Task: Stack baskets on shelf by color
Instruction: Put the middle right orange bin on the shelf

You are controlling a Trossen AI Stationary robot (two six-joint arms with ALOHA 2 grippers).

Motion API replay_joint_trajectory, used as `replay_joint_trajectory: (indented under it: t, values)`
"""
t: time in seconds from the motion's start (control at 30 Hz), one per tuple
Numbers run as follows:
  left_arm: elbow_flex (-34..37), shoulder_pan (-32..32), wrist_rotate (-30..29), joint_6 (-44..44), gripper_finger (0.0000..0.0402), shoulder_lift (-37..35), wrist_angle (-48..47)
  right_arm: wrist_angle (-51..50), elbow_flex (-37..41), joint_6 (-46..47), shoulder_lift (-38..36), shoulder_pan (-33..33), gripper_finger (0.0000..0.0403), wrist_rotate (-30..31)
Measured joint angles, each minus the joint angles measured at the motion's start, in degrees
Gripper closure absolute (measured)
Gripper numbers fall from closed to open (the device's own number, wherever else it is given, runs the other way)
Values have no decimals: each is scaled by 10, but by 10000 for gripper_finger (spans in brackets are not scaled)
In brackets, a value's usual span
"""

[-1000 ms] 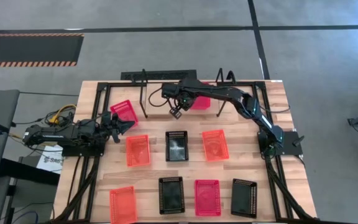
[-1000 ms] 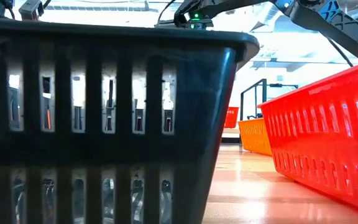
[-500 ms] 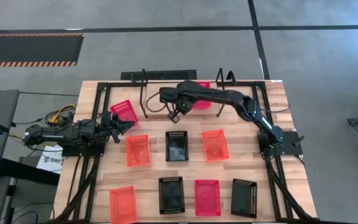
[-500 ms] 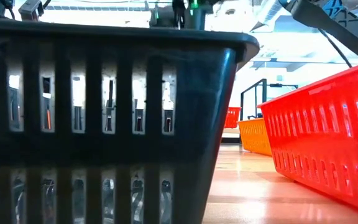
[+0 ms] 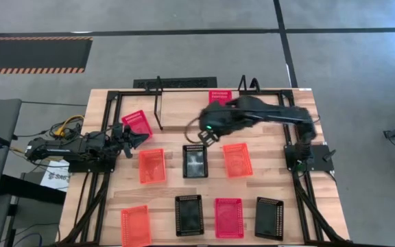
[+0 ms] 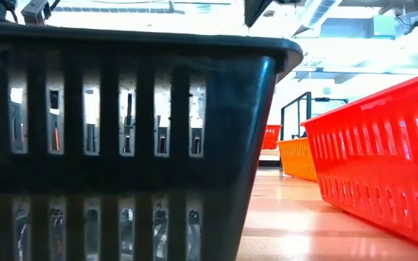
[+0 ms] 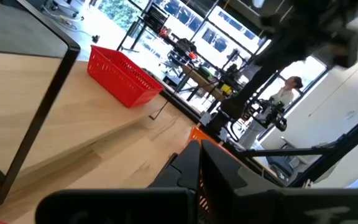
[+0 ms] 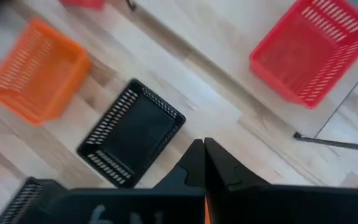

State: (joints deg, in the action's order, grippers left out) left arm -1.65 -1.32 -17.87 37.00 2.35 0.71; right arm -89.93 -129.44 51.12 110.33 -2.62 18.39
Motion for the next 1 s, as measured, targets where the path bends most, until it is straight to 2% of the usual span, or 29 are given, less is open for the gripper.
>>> replay_joint_trajectory:
  t: [0.17,0.4,0.47,0.57,0.7,1.0]
  values:
    - [0,0,6,-5,401,0,0,-1,71,76,-62,-44,391,1]
    - [0,0,24,-5,401,-1,-2,-3,280,256,-133,-86,389,-2]
    - [0,0,24,-5,402,-1,-2,-1,346,308,-150,-94,381,-21]
    - [0,0,24,-5,401,-1,-2,2,422,368,-168,-103,356,-66]
    - [0,0,24,-5,401,-1,-2,27,491,414,-183,-112,313,-90]
    - [0,0,28,-5,401,-1,-2,187,606,440,-184,-111,222,-94]
